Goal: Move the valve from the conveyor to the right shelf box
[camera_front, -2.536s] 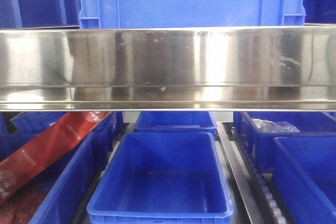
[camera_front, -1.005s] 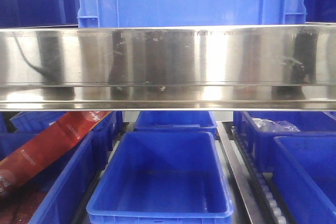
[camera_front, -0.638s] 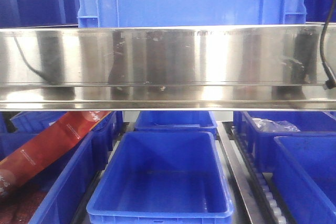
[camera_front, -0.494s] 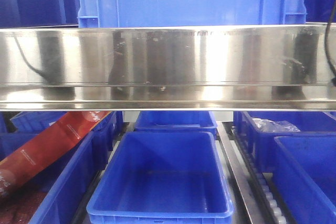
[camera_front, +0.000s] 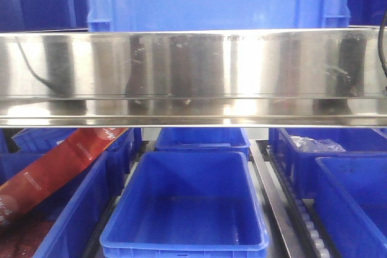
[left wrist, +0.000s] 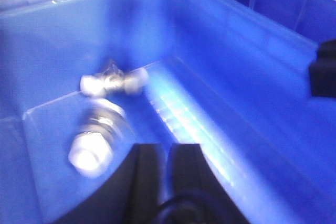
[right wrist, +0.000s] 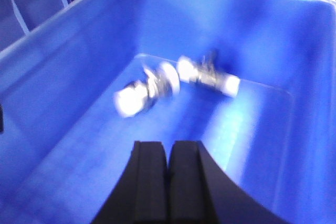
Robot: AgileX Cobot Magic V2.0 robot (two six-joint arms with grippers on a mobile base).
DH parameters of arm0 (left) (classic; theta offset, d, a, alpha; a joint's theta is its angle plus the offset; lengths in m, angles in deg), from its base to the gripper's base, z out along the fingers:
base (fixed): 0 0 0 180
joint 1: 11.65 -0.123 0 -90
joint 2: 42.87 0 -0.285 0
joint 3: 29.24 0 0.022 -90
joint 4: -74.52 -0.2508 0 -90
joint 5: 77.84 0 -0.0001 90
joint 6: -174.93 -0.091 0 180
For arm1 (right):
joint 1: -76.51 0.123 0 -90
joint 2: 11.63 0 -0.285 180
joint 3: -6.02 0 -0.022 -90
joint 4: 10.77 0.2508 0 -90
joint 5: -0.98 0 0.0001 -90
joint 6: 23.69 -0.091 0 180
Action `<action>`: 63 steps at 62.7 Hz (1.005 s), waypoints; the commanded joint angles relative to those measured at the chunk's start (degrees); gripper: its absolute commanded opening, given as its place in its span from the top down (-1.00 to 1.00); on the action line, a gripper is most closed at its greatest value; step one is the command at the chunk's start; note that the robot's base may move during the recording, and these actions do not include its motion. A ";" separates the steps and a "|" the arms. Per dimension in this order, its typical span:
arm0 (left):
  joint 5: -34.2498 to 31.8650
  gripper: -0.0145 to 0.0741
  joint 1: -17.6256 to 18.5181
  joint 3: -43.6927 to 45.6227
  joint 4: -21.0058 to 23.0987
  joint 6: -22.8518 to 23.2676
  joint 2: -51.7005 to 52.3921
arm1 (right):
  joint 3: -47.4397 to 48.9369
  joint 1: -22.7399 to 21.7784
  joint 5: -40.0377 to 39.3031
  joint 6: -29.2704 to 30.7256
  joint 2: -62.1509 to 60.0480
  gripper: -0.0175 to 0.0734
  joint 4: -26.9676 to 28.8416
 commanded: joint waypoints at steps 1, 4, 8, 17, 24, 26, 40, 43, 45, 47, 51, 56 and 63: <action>-1.50 0.92 0.25 0.51 0.02 0.22 1.24 | 0.42 0.20 -0.60 0.36 -0.75 0.98 0.11; -0.99 0.92 0.25 0.51 0.02 0.22 1.52 | 0.42 0.20 -0.45 0.36 -0.75 0.98 0.11; 0.72 0.92 0.25 0.60 -0.22 0.22 2.48 | 0.42 0.20 0.73 0.36 -1.33 0.98 0.11; 2.12 0.92 0.14 -0.32 -6.99 4.95 5.18 | -0.95 0.20 -1.00 0.36 -4.23 0.98 -2.18; -0.61 0.92 0.14 -4.62 -8.61 8.05 8.18 | -6.29 -0.06 -6.91 0.36 -8.18 0.98 -2.53; -1.71 0.92 0.14 -6.42 -8.50 8.23 9.32 | -8.81 -0.06 -9.07 0.36 -9.73 0.98 -2.66; -14.11 0.92 0.16 -20.55 -8.22 9.01 18.62 | -30.74 -0.06 -27.29 0.36 -23.79 0.98 -3.59; -17.11 0.92 0.16 -24.49 -8.22 9.01 20.95 | -35.28 -0.06 -29.95 0.36 -26.80 0.98 -3.70; -19.40 0.92 0.16 -27.56 -8.22 9.01 22.71 | -38.30 -0.06 -31.33 0.36 -28.85 0.98 -3.70; -21.63 0.92 0.16 -30.68 -8.22 9.01 24.47 | -41.19 -0.06 -32.34 0.36 -30.86 0.98 -3.70; -26.05 0.92 0.16 -37.05 -8.22 9.01 28.22 | -46.58 -0.06 -34.59 0.36 -34.80 0.98 -3.70; -31.48 0.92 0.16 -44.77 -8.22 9.01 33.06 | -52.59 -0.06 -37.28 0.36 -39.39 0.98 -3.70; -36.26 0.92 -0.12 -54.70 -8.22 9.01 39.61 | -59.50 -0.06 -39.02 0.36 -45.06 0.98 -3.70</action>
